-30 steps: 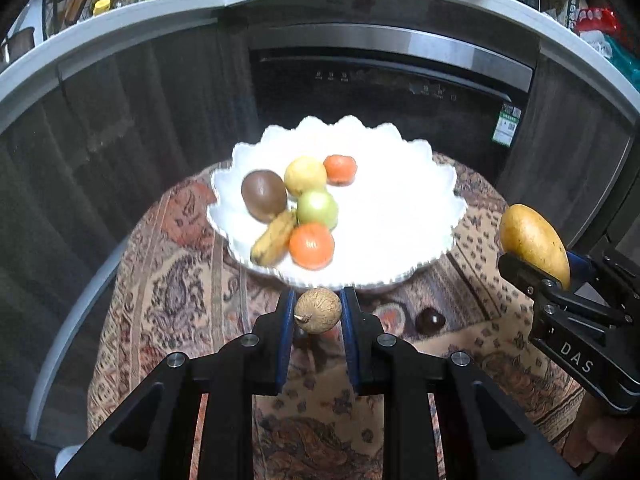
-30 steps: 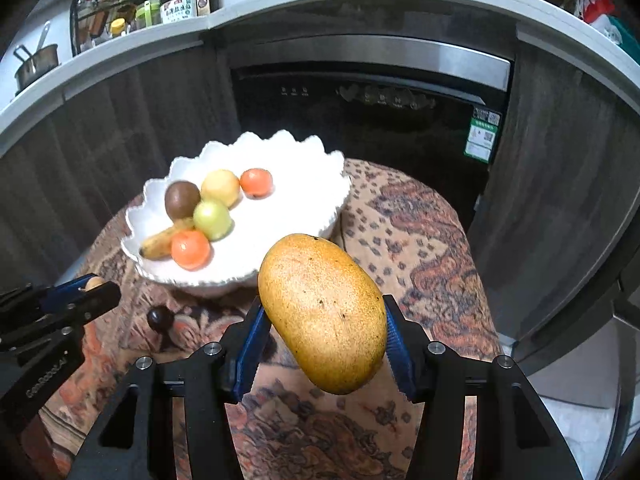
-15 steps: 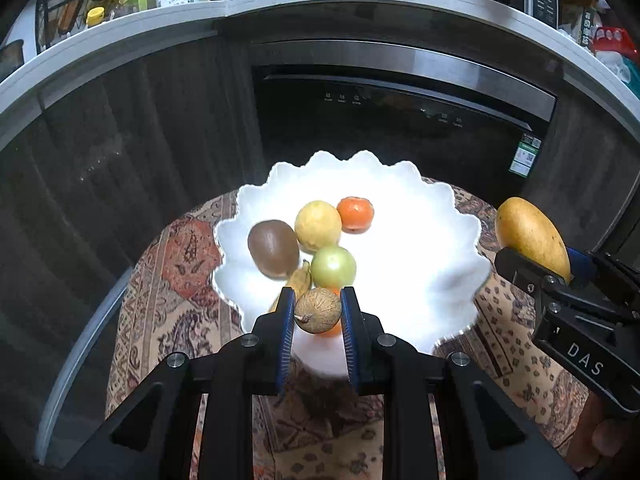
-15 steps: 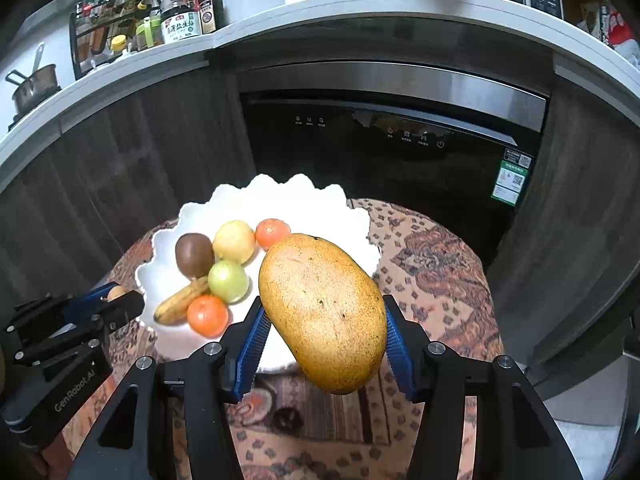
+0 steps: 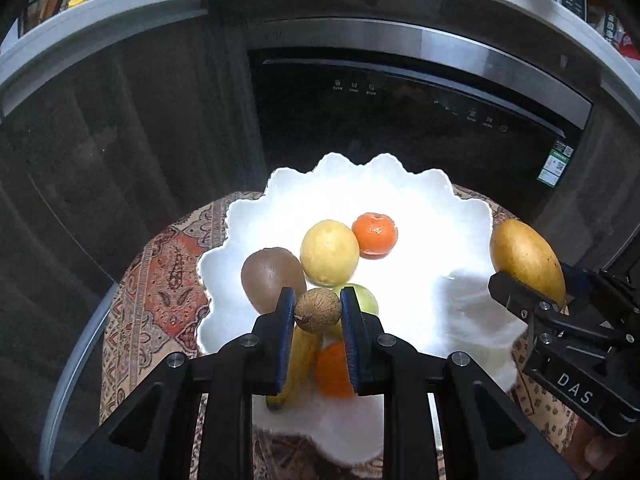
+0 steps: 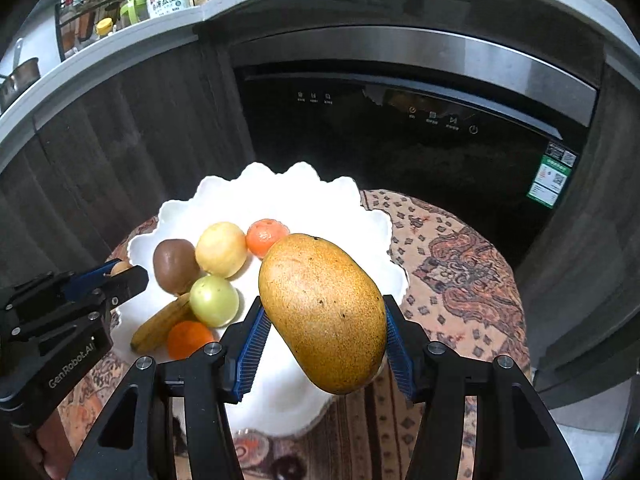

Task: Organize fruits
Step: 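Carry the small tan fruit and mango over the bowl and open both tools, then raise both open tools from the bowl toward the dark plums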

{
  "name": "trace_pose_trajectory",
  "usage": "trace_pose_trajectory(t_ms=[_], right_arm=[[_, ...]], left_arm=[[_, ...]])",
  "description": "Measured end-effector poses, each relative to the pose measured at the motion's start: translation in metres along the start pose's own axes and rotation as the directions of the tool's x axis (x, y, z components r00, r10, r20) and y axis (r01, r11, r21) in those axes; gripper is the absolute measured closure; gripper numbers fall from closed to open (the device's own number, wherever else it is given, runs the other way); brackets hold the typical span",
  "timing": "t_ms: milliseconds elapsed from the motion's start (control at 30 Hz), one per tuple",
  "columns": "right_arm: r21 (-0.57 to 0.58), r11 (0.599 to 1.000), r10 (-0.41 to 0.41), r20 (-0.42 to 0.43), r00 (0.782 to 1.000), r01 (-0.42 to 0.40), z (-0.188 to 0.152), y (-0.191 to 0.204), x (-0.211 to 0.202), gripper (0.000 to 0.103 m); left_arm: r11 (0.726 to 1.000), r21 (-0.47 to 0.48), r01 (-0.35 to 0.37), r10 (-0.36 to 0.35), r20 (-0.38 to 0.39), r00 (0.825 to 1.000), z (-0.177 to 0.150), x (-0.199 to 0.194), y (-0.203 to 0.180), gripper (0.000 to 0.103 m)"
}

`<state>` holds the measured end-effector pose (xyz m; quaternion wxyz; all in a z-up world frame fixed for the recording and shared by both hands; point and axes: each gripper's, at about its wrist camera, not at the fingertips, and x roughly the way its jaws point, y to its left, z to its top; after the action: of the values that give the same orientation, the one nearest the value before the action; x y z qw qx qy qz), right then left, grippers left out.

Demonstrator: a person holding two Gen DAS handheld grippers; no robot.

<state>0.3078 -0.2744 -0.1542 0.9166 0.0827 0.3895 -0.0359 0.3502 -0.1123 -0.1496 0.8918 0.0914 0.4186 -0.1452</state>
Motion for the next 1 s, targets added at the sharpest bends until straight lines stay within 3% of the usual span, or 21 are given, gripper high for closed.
trace_pose_trajectory(t_ms=[200, 233, 267, 333, 367, 500, 667, 767, 1000], right_arm=[[-0.005, 1.000, 0.007, -0.035, 0.999, -0.007, 0.006, -0.001, 0.019, 0.047], [-0.003, 1.000, 0.008, -0.041, 0.999, -0.008, 0.007, -0.001, 0.021, 0.047], [0.002, 1.000, 0.013, -0.049, 0.999, -0.013, 0.007, -0.002, 0.024, 0.047], [0.008, 1.000, 0.023, -0.063, 0.998, -0.022, 0.006, -0.002, 0.027, 0.046], [0.012, 1.000, 0.027, -0.067, 0.997, -0.026, 0.006, -0.003, 0.029, 0.044], [0.020, 1.000, -0.006, -0.014, 1.000, 0.006, 0.007, -0.002, 0.018, 0.017], [0.014, 0.999, -0.044, 0.014, 0.999, 0.044, 0.013, -0.001, 0.002, 0.014], [0.018, 0.998, -0.056, 0.024, 0.998, 0.056, 0.015, 0.001, -0.008, 0.014], [0.023, 0.998, -0.065, 0.051, 0.997, 0.064, 0.012, 0.006, -0.036, 0.014]], left_arm=[[1.000, 0.000, 0.016, -0.016, -0.025, 1.000, 0.002, 0.017, 0.002, 0.079], [1.000, -0.002, 0.017, -0.017, -0.027, 0.999, 0.003, 0.019, 0.002, 0.072], [1.000, -0.005, 0.016, -0.016, -0.030, 0.999, 0.003, 0.020, 0.003, 0.057], [1.000, -0.015, 0.005, -0.005, -0.023, 1.000, 0.001, 0.020, 0.004, 0.046], [1.000, -0.014, 0.004, -0.004, -0.021, 1.000, 0.001, 0.019, 0.004, 0.046], [1.000, -0.009, 0.000, 0.000, -0.026, 1.000, -0.001, 0.016, 0.005, 0.041], [1.000, -0.029, -0.009, 0.010, 0.003, 1.000, 0.000, 0.000, 0.008, 0.018], [0.999, -0.039, -0.030, 0.031, 0.041, 0.999, 0.001, -0.017, 0.011, 0.011], [0.998, -0.049, -0.034, 0.038, 0.072, 0.997, -0.001, -0.047, 0.015, 0.010]])
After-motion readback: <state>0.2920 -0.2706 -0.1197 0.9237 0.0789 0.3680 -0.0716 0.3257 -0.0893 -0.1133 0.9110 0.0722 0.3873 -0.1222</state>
